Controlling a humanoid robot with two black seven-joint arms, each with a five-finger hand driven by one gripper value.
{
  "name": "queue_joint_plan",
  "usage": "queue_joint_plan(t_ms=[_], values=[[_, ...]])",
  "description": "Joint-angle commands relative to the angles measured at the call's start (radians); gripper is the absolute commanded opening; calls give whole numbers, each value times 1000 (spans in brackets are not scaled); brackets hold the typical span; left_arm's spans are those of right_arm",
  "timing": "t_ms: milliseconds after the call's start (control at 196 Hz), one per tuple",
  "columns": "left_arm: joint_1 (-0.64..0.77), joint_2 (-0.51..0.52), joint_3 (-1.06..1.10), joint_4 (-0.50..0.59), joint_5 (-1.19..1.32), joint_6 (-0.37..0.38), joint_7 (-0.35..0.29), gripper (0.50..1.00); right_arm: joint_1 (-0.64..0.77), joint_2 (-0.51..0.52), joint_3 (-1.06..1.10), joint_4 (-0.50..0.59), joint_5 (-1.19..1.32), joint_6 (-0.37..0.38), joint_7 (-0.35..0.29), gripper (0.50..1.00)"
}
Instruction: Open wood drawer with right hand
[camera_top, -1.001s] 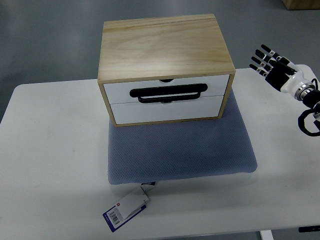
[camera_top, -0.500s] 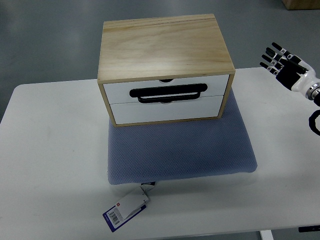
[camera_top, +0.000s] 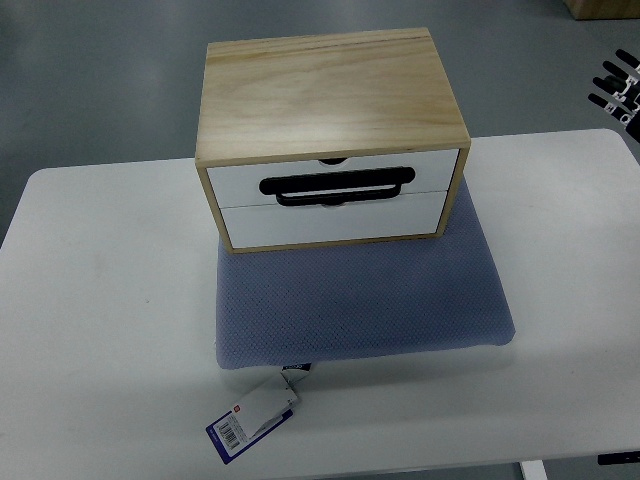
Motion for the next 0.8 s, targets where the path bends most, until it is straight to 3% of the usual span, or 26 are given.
queue_joint_plan(t_ms=[0, 189, 194, 439, 490, 495, 526, 582, 587, 638, 694, 699, 796], values=[[0, 0, 0, 0, 0, 0, 0, 1000, 6, -53, 0, 0, -82, 0, 29, 950], [0, 0, 0, 0, 0, 0, 0, 1000, 14, -104, 0, 26, -194, 0, 54, 950], [0, 0, 0, 0, 0, 0, 0, 1000, 14, -126, 0, 68, -225, 0, 54, 950], [0, 0, 0, 0, 0, 0, 0, 1000, -6, -275, -2, 400, -298, 0, 54, 950], [0, 0, 0, 0, 0, 0, 0, 1000, -6, -275, -2, 400, -298, 0, 54, 950], [0, 0, 0, 0, 0, 0, 0, 1000, -17, -307, -2, 475, -312, 0, 54, 950], [0, 0, 0, 0, 0, 0, 0, 1000, -21, -324, 0, 517, -321, 0, 55, 950], [0, 0, 0, 0, 0, 0, 0, 1000, -21, -324, 0, 517, -321, 0, 55, 950], [0, 0, 0, 0, 0, 0, 0, 1000, -21, -350, 0, 570, -331, 0, 57, 950], [0, 0, 0, 0, 0, 0, 0, 1000, -21, -375, 0, 626, -345, 0, 60, 950], [0, 0, 0, 0, 0, 0, 0, 1000, -21, -375, 0, 626, -345, 0, 60, 950], [0, 0, 0, 0, 0, 0, 0, 1000, -21, -393, 0, 679, -370, 0, 61, 950], [0, 0, 0, 0, 0, 0, 0, 1000, -21, -421, 3, 787, -408, 0, 61, 950]])
